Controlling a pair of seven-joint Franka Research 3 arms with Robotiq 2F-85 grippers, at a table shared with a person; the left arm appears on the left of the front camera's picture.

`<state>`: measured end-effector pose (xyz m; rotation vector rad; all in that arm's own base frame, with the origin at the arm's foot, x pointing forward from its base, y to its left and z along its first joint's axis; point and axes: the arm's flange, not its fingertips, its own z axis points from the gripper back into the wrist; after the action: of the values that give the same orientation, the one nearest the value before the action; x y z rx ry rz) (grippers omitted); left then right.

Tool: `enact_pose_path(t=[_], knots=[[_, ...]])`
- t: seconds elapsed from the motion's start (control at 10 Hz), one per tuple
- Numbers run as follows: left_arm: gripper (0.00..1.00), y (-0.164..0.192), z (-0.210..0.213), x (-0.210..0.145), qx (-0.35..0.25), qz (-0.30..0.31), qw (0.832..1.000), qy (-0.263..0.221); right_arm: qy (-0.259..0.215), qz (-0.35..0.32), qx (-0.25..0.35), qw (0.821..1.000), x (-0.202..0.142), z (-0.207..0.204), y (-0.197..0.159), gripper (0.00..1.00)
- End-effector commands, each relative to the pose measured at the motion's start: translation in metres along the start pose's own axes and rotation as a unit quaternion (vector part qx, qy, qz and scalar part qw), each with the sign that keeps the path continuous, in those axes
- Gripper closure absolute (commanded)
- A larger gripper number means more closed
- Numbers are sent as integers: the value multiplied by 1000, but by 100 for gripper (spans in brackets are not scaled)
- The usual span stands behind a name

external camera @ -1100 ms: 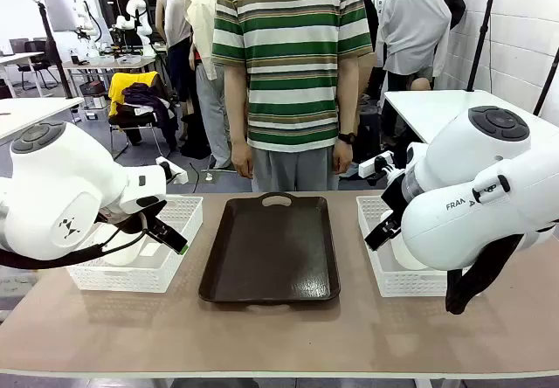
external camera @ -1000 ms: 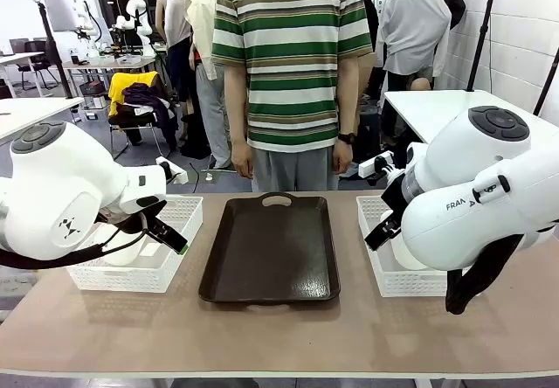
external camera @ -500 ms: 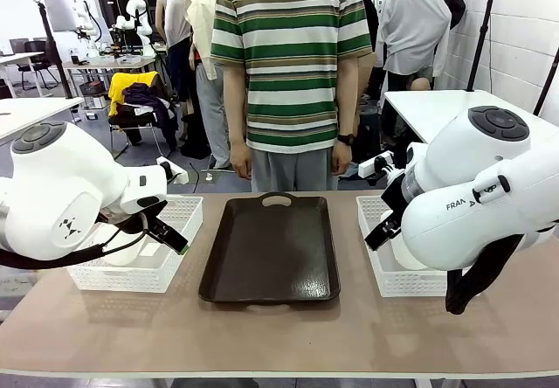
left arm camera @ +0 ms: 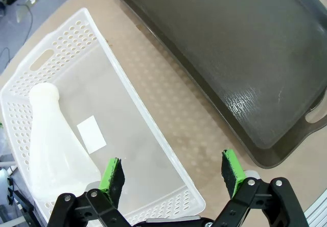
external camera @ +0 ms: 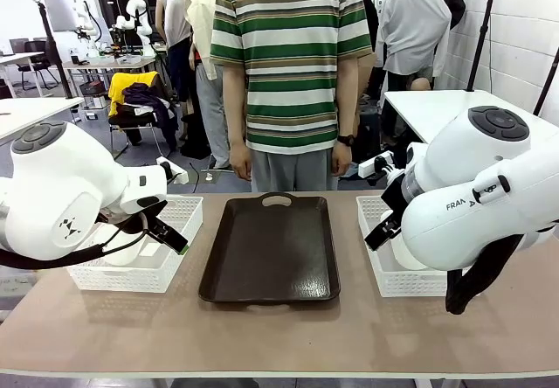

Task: Prepare the laboratory tools.
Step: Pick up the Big flask that the person points to.

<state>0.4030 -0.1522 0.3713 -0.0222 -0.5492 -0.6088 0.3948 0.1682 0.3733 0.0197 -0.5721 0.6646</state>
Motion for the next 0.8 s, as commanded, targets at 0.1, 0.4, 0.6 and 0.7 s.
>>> enact_pose_path(t=[0.1,0.4,0.6,0.7], knots=[[0,0,0,0,0,0,1000,0,0,0,0,1000,0,0,0,0],[0,21,40,4,-26,19,999,-26,-28,-25,75,996,-12,43,-24,0],[0,50,68,-1,-103,47,993,-35,-48,-43,112,992,-21,80,-45,0],[0,68,78,-7,-148,65,986,-34,-54,-50,132,989,-25,93,-56,0]])
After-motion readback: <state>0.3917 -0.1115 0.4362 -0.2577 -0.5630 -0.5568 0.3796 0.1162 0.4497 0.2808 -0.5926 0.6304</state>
